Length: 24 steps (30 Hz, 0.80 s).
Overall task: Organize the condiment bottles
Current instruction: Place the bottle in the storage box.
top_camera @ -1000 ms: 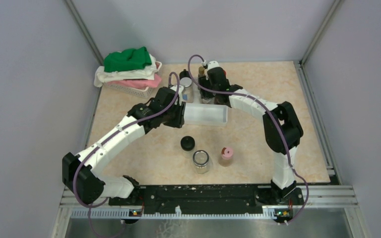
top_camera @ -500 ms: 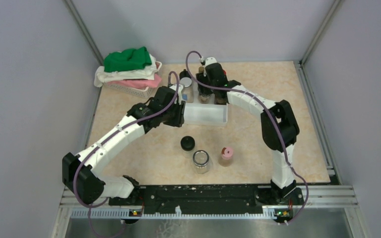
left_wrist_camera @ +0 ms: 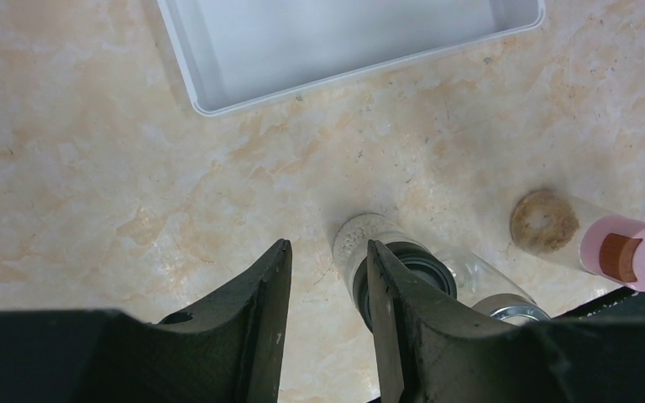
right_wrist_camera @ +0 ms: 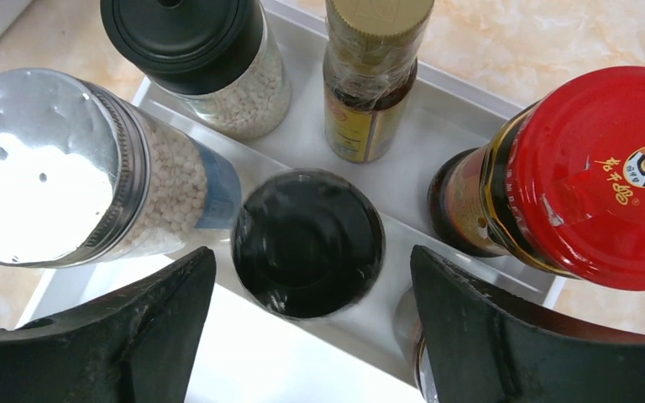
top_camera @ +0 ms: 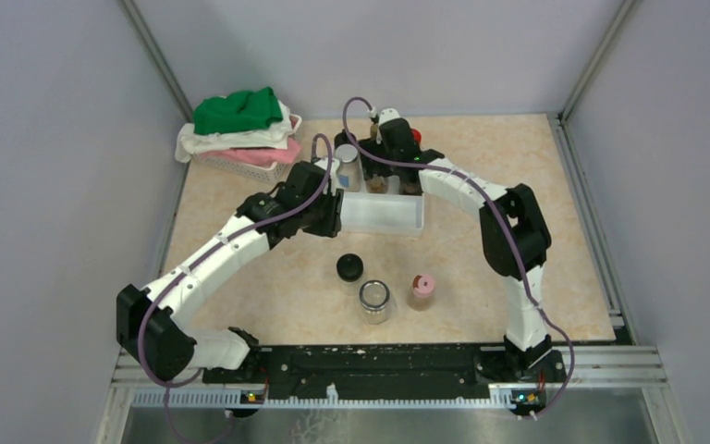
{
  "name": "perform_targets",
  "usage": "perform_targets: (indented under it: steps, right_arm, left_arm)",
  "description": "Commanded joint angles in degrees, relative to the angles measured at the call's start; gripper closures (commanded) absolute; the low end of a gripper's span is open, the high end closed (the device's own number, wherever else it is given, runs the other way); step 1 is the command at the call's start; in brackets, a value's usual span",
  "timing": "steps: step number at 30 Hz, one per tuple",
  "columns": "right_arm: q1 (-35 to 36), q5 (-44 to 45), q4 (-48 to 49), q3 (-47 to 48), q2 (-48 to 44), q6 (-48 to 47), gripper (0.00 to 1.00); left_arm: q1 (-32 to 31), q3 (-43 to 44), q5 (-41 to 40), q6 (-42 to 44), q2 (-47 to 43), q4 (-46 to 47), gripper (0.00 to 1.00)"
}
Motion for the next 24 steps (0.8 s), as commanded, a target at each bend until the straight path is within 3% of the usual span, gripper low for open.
perform_targets:
  steps: [1,10,14,17,20,24]
  right_arm:
    - [0.3,0.05,0.56,1.71,0.07,-0.09,0.08]
    - [0.41,0.44,-2.88,5.72,-3.96,-0.62,0.07]
    - [0.4,1.2,-3.85,3.6,-11.71,0.1,0.08]
    - [0.56,2.78,-3.84,-3.55,-20.27,2.92,0.11]
    - [0.87,6.47,-3.97,-14.0,-29.2,6.18,0.2]
    - [1.11,12.02,-9.35,-24.36,-36.69,12.14,0.31]
  left_arm:
    - [0.41,-0.42,0.65,0.64,-1.53,2.16,0.55]
    - [0.46,0.1,0.68,0.29,-2.68,1.54,0.55]
    - [0.57,0.27,-1.72,1.16,-3.19,1.2,0.54]
    - [1.19,0.49,-3.81,1.92,-2.46,1.46,0.52]
    - [3.2,0.26,-4.11,2.05,-0.36,1.87,0.72]
    - [8.03,-1.09,-1.78,2.17,2.96,4.35,0.76]
